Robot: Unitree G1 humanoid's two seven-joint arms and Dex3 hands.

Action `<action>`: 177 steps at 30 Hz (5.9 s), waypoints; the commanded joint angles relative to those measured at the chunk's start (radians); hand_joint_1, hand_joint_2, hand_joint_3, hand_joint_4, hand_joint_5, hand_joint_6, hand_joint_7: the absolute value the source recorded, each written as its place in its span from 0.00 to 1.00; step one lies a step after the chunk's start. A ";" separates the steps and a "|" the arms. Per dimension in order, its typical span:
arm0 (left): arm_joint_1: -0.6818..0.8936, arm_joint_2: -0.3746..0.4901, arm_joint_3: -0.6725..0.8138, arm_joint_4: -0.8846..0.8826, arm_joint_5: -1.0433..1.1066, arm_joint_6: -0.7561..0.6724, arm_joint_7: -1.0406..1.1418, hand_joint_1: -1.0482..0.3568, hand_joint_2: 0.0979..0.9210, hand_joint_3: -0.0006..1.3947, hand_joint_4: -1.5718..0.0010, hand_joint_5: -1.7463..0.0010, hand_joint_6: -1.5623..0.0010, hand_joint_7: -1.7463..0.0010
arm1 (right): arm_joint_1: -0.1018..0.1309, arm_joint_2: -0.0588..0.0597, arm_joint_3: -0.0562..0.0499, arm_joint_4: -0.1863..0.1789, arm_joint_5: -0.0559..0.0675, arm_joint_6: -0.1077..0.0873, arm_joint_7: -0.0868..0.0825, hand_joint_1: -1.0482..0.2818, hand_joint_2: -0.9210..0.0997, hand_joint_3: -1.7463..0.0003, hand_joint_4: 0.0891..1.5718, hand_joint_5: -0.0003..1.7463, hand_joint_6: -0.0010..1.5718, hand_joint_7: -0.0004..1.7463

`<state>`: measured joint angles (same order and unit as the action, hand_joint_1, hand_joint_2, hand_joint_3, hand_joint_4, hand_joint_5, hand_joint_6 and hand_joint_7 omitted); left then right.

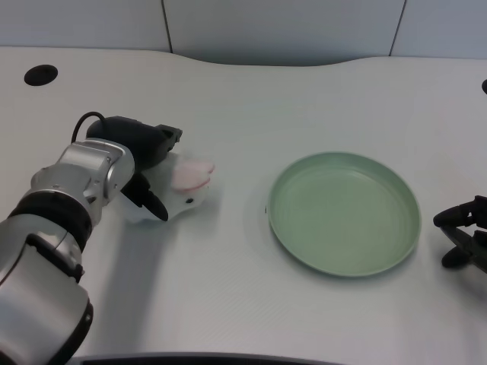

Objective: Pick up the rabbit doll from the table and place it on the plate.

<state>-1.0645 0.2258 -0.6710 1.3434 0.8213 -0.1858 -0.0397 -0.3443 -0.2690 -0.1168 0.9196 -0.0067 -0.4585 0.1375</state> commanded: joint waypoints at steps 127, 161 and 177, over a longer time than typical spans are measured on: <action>-0.087 -0.433 -0.007 0.022 -0.028 -0.131 0.218 0.49 0.96 0.00 0.58 0.23 0.57 0.48 | 0.001 0.033 0.002 -0.048 0.024 0.081 0.076 0.17 0.00 0.98 0.65 0.47 0.61 0.37; -0.059 -0.320 0.042 0.002 -0.096 -0.185 0.173 0.03 1.00 0.05 1.00 1.00 1.00 1.00 | -0.008 0.022 -0.004 -0.026 0.031 0.065 0.080 0.17 0.00 0.97 0.66 0.46 0.58 0.36; 0.205 -0.065 0.415 -0.122 -0.511 -0.488 -0.132 0.10 1.00 0.08 0.99 0.99 0.97 0.99 | -0.007 0.029 0.010 -0.046 0.011 0.079 0.058 0.18 0.00 0.96 0.58 0.53 0.54 0.42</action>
<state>-0.9044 0.1315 -0.2860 1.2377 0.3449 -0.6511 -0.1402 -0.3630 -0.2336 -0.1090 0.8815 0.0071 -0.3913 0.2017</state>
